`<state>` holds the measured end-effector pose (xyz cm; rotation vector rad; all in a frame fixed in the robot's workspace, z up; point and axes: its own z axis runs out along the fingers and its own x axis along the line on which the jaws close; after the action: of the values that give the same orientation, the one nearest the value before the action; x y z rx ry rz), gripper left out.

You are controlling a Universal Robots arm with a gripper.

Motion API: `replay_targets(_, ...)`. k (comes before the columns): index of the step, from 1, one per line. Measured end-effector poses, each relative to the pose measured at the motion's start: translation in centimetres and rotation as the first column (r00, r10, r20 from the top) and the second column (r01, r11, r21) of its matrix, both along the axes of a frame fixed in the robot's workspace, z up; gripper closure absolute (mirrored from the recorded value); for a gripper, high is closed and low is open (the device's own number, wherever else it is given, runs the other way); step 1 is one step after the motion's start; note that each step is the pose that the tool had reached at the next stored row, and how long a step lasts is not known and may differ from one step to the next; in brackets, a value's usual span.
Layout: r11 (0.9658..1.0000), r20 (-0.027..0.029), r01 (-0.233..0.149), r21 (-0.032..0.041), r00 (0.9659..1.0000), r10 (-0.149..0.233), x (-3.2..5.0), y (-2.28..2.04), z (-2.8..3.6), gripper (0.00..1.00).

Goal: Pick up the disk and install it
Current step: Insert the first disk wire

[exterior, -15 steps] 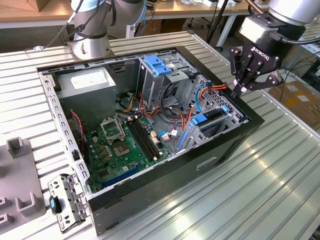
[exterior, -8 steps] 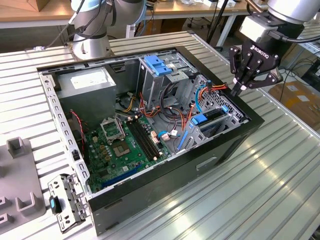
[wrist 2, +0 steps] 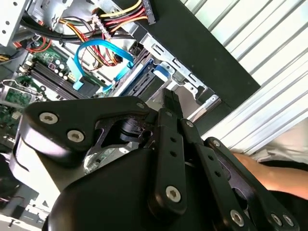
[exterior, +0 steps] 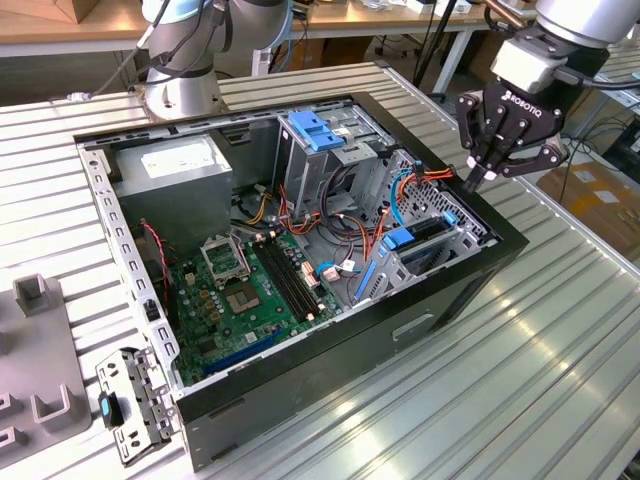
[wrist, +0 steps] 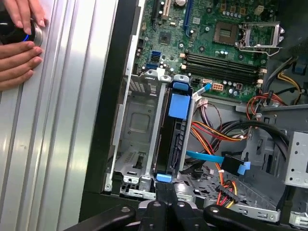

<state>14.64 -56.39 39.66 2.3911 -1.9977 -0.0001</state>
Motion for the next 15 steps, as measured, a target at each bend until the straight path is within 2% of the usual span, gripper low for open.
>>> replay_targets(4, 0.9980, 0.0000, -0.063, 0.0000, 0.9980, 0.063, 0.14, 0.00, 0.00, 0.89)
replay_targets(6, 0.9958, 0.0000, -0.091, -0.0001, 0.9958, 0.091, 0.15, 0.00, 0.00, 0.89)
replay_targets(7, 0.9936, 0.0000, -0.113, 0.0000, 0.9936, 0.113, 0.16, 0.00, 0.00, 0.89)
replay_targets(9, 0.9876, 0.0000, -0.157, 0.0002, 0.9876, 0.157, 0.17, 0.00, -0.01, 0.89)
replay_targets(12, 0.9757, 0.0000, -0.219, 0.0001, 0.9757, 0.219, 0.17, 0.00, 0.00, 0.89)
replay_targets(13, 0.9715, 0.0000, -0.237, 0.0002, 0.9715, 0.237, 0.17, 0.00, -0.01, 0.89)
replay_targets(15, 0.9602, 0.0000, -0.279, 0.0001, 0.9602, 0.279, 0.17, 0.00, -0.01, 0.89)
